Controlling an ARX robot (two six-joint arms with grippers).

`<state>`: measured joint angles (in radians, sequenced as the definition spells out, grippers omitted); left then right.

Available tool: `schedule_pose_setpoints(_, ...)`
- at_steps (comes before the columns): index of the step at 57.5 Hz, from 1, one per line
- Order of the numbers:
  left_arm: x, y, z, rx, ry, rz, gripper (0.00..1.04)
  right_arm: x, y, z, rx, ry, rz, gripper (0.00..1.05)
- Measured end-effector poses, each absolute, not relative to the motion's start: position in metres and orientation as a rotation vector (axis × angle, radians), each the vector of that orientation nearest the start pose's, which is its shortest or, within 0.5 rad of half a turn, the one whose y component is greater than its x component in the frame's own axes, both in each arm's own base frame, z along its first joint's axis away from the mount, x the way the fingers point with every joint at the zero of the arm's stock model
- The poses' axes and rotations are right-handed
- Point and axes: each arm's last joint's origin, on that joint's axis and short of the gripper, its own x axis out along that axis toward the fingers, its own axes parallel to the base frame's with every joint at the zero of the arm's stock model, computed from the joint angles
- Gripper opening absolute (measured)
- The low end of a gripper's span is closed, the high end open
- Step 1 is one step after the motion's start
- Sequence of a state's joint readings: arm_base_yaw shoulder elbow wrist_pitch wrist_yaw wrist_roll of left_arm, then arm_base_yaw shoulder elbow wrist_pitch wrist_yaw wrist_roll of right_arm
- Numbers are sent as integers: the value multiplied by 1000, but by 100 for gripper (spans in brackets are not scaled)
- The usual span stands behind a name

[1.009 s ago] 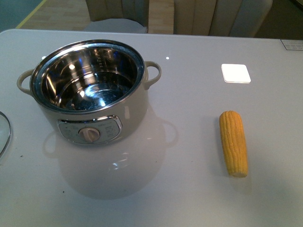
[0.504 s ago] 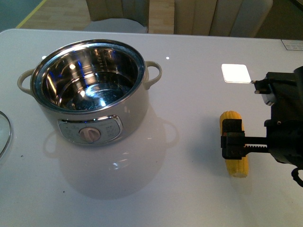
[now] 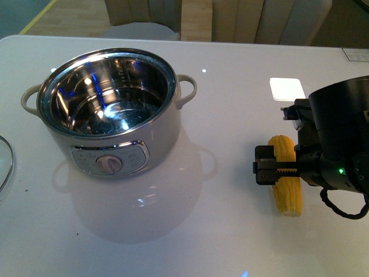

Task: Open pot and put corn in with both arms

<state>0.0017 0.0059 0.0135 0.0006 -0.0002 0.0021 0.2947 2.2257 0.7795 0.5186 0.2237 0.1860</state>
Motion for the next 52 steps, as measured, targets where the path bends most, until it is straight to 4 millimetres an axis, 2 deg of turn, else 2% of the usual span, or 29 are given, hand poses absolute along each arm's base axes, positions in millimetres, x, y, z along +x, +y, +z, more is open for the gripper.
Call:
schedule_pose_setpoints(24,97,0,168,2,-8,2,98,323,92,-24,-73,962,-16,96)
schedule_pose_setpoints(31,97,0,168,2,-8,2,98,323,94,-24,-73,967,-5,81)
schedule_pose_setpoints(33,97,0,168,2,-8,2,98,323,94,-24,-72,971,-2,73)
schedule_pose_setpoints(41,97,0,168,2,-8,2,98,323,94,-25,-71,974,-4,54)
schedule_pose_setpoints(52,97,0,168,2,-8,2,98,317,93,-22,-67,982,5,53)
